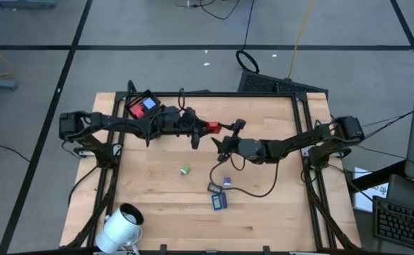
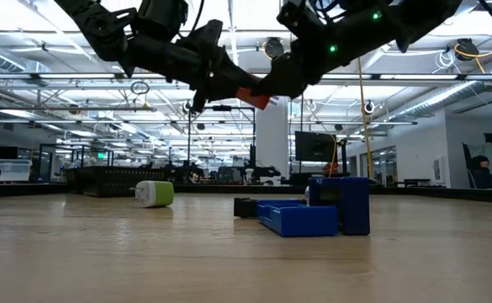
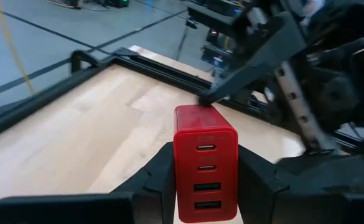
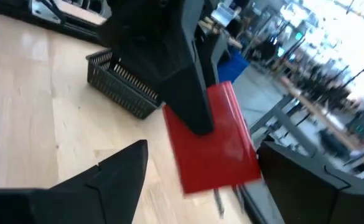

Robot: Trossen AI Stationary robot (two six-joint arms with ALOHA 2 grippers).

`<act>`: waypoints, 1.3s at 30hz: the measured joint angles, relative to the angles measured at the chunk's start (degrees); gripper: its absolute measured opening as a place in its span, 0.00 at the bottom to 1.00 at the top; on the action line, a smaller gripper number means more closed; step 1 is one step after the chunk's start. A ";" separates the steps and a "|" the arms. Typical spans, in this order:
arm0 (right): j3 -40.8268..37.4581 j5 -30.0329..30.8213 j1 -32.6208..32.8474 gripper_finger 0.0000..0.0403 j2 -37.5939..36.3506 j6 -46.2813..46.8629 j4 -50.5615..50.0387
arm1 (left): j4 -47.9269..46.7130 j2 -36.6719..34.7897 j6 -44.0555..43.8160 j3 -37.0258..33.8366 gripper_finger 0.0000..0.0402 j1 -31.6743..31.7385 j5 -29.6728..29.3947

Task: Pick & Place Office items
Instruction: Put the red charger adapter into the top black bin

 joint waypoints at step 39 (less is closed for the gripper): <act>-0.04 -7.58 -1.76 0.72 -5.64 6.53 -7.92 | -36.76 -53.29 -6.15 -23.77 0.30 11.42 -43.24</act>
